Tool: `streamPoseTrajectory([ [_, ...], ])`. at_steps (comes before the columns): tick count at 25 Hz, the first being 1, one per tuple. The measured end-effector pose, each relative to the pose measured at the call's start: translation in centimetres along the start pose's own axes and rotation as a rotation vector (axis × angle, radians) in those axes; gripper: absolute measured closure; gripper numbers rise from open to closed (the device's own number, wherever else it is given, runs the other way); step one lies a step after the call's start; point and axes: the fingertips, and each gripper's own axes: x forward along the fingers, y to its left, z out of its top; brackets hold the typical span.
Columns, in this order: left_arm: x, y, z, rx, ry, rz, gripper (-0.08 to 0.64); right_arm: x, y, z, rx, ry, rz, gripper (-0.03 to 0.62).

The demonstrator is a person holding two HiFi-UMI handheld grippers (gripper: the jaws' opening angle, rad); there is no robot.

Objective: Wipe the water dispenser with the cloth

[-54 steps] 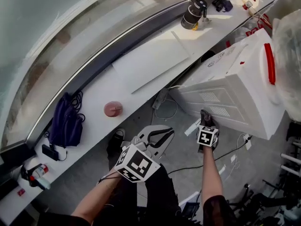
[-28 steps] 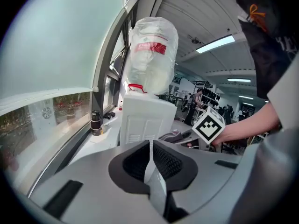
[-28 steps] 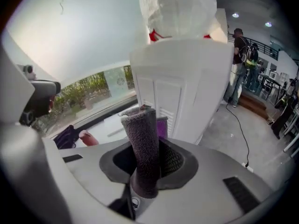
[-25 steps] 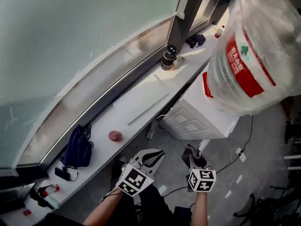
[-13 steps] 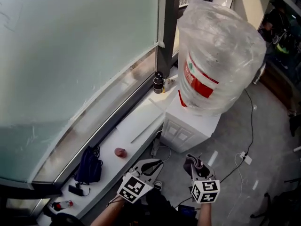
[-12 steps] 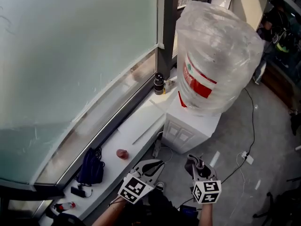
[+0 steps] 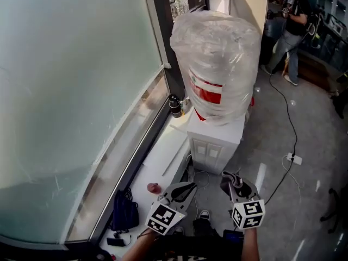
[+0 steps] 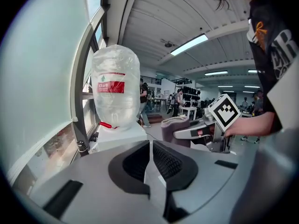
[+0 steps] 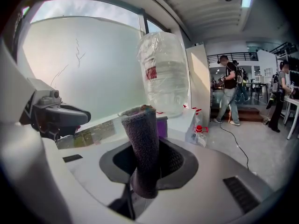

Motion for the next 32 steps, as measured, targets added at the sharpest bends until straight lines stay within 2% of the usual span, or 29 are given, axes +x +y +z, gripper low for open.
streamPoseTrajectory([
  [8, -6.4, -1.7, -0.5, 0.047, -0.038, -0.075, 0.529, -5.0, 7.1, -0.6, 0.134, -0.084, -0.045, 0.486],
  [17, -13.8, -3.9, -2.6, 0.077, -0.069, -0.153, 0.529, -10.3, 14.0, -2.7, 0.178, -0.134, -0.099, 0.486],
  [27, -17.8, -8.3, -3.0, 0.083, -0.147, -0.274, 0.529, -16.2, 17.2, -5.4, 0.192, -0.166, -0.196, 0.486],
  [32, -18.6, -10.9, -3.5, 0.101, -0.152, -0.341, 0.529, -18.1, 17.9, -6.7, 0.203, -0.170, -0.234, 0.486],
])
